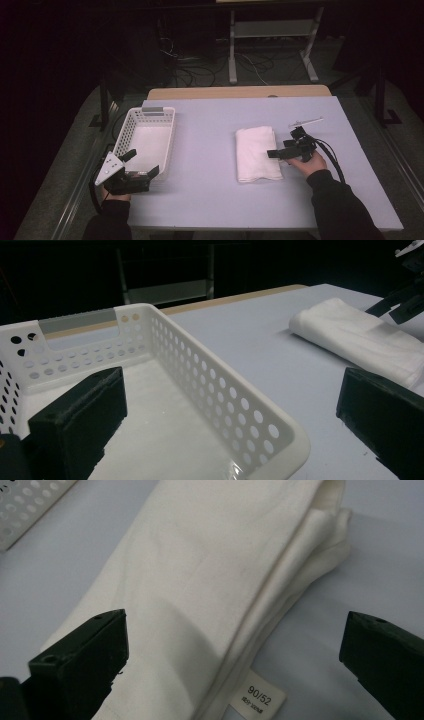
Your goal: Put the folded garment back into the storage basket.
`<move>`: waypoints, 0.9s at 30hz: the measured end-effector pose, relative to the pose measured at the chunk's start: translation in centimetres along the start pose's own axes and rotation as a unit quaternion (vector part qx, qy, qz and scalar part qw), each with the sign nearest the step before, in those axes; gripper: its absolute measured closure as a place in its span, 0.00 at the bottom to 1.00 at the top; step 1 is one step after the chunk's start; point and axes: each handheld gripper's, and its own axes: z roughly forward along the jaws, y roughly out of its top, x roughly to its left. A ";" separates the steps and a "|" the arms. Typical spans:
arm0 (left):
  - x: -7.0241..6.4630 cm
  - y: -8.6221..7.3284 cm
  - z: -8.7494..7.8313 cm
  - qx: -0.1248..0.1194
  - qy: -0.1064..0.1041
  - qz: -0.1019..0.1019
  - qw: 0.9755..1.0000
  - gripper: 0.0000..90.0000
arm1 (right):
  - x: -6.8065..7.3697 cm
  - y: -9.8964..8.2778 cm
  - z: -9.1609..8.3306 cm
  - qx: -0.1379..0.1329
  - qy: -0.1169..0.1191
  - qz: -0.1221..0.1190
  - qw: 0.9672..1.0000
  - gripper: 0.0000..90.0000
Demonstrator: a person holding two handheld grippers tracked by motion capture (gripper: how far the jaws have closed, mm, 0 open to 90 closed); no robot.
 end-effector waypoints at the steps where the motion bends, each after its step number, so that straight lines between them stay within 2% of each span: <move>1: 0.0 0.0 0.0 -0.001 0.000 0.000 1.000 0.00 | 0.1 0.0 0.2 0.005 0.002 -0.001 1.000 0.00; 15: 0.1 0.0 0.0 0.000 0.001 0.000 1.000 0.00 | 0.7 -0.2 1.2 0.031 0.028 0.002 0.999 0.00; 17: 0.1 0.0 0.0 0.000 0.001 0.001 1.000 0.00 | 0.8 -0.2 1.3 0.036 0.040 0.002 0.999 0.04; 20: 0.1 0.0 0.0 0.000 0.001 0.001 1.000 0.00 | 0.9 -0.2 1.5 0.038 0.046 0.001 0.998 0.05; 21: 0.1 0.0 0.0 0.000 0.001 0.002 1.000 0.00 | 0.9 -0.2 1.6 0.044 0.056 0.004 0.997 0.08; 26: 0.1 0.0 -0.1 0.000 0.002 0.002 1.000 0.00 | 1.1 -0.1 1.8 0.048 0.062 0.001 0.997 0.12; 27: 0.1 0.0 -0.1 0.000 0.002 0.002 1.000 0.00 | 1.1 -0.1 1.8 0.046 0.066 0.003 0.997 0.16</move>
